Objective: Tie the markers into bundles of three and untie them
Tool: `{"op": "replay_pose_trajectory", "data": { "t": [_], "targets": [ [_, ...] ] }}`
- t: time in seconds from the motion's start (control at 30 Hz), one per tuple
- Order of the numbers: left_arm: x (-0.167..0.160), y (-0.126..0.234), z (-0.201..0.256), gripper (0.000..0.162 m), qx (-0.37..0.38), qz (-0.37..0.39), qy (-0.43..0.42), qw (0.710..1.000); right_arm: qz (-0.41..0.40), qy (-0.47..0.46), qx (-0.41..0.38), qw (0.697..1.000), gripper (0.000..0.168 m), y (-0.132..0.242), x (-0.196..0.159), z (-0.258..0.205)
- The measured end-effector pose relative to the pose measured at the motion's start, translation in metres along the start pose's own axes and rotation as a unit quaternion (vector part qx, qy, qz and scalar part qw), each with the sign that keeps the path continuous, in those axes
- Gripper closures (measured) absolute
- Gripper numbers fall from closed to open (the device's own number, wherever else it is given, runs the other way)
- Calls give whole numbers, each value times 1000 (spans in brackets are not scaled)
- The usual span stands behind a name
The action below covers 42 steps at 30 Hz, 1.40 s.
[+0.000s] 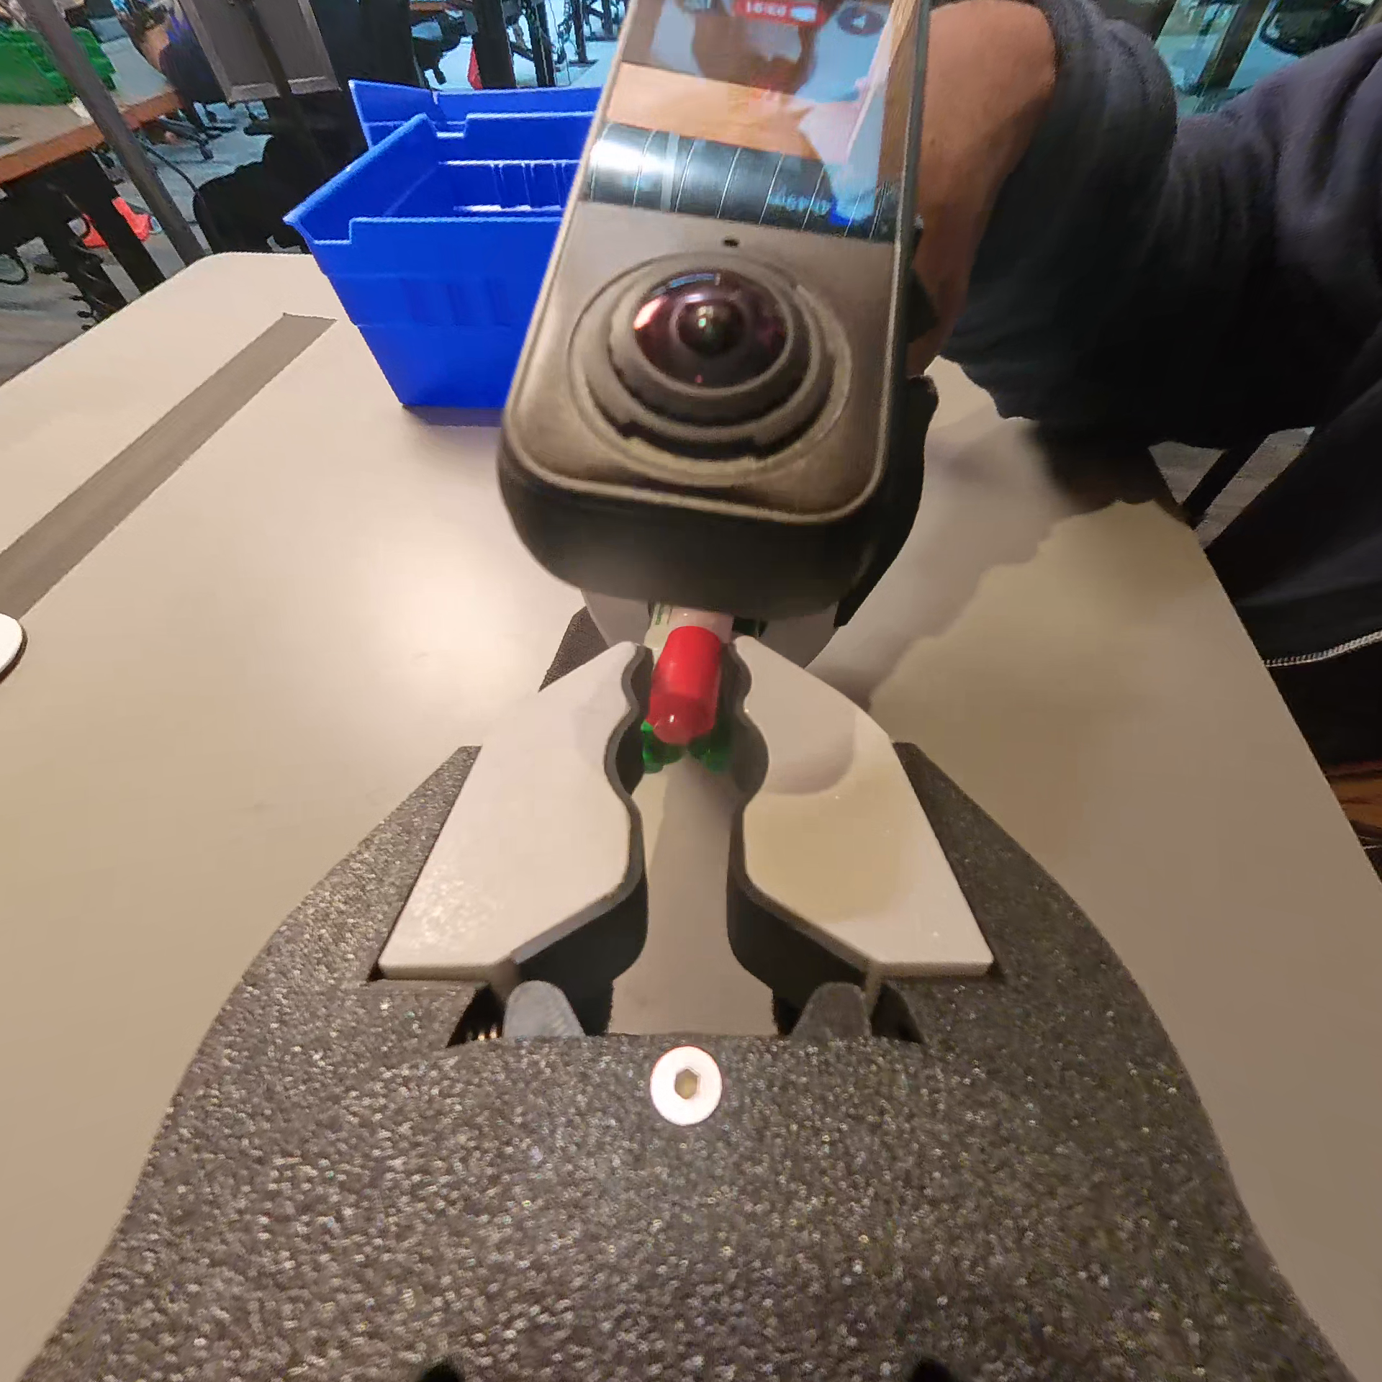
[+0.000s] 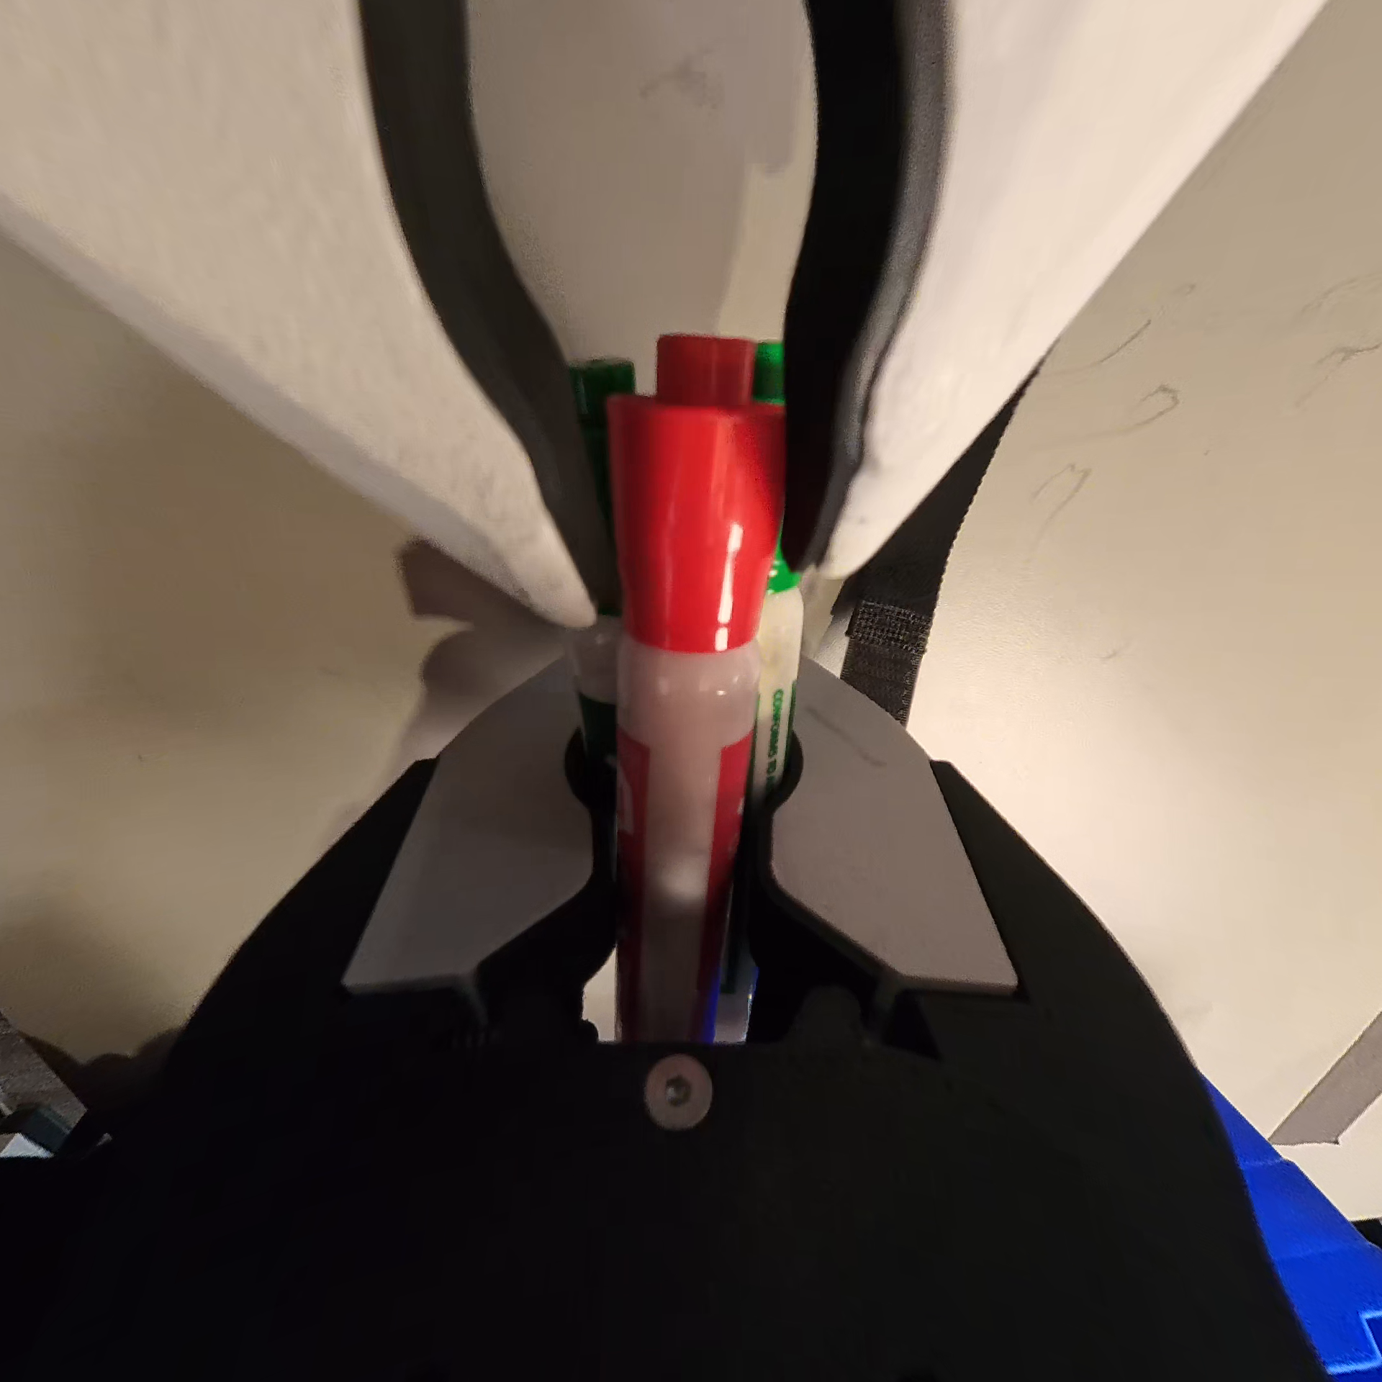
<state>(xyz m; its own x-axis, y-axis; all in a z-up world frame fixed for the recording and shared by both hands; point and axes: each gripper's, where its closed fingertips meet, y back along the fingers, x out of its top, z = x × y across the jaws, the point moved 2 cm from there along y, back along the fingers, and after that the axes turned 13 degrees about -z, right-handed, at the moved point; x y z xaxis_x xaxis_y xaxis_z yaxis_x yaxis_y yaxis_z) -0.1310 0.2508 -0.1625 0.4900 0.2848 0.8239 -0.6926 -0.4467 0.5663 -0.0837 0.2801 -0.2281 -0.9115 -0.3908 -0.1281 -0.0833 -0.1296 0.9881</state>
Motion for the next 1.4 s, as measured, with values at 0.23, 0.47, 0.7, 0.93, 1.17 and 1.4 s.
{"op": "replay_pose_trajectory", "data": {
  "t": [0.23,0.47,0.7,0.93,1.17,1.4],
  "targets": [
    [7,-9,7,148,7,-10,13,1000,3,9,1,1000,128,1,5,-4],
    [2,-6,6,148,19,-38,7,999,-3,8,0,1000,128,-1,4,-4],
    [1,-2,3,149,21,-45,9,999,-3,5,0,1000,128,-1,2,-2],
    [-1,2,1,142,7,-35,16,999,-2,0,2,1000,128,0,-1,1],
    [2,7,1,125,-4,-11,2,1000,-4,-3,3,1000,128,-1,-5,3],
    [-26,28,-54,116,77,7,-3,997,-9,-33,12,999,128,0,-27,17]
  ]
}}
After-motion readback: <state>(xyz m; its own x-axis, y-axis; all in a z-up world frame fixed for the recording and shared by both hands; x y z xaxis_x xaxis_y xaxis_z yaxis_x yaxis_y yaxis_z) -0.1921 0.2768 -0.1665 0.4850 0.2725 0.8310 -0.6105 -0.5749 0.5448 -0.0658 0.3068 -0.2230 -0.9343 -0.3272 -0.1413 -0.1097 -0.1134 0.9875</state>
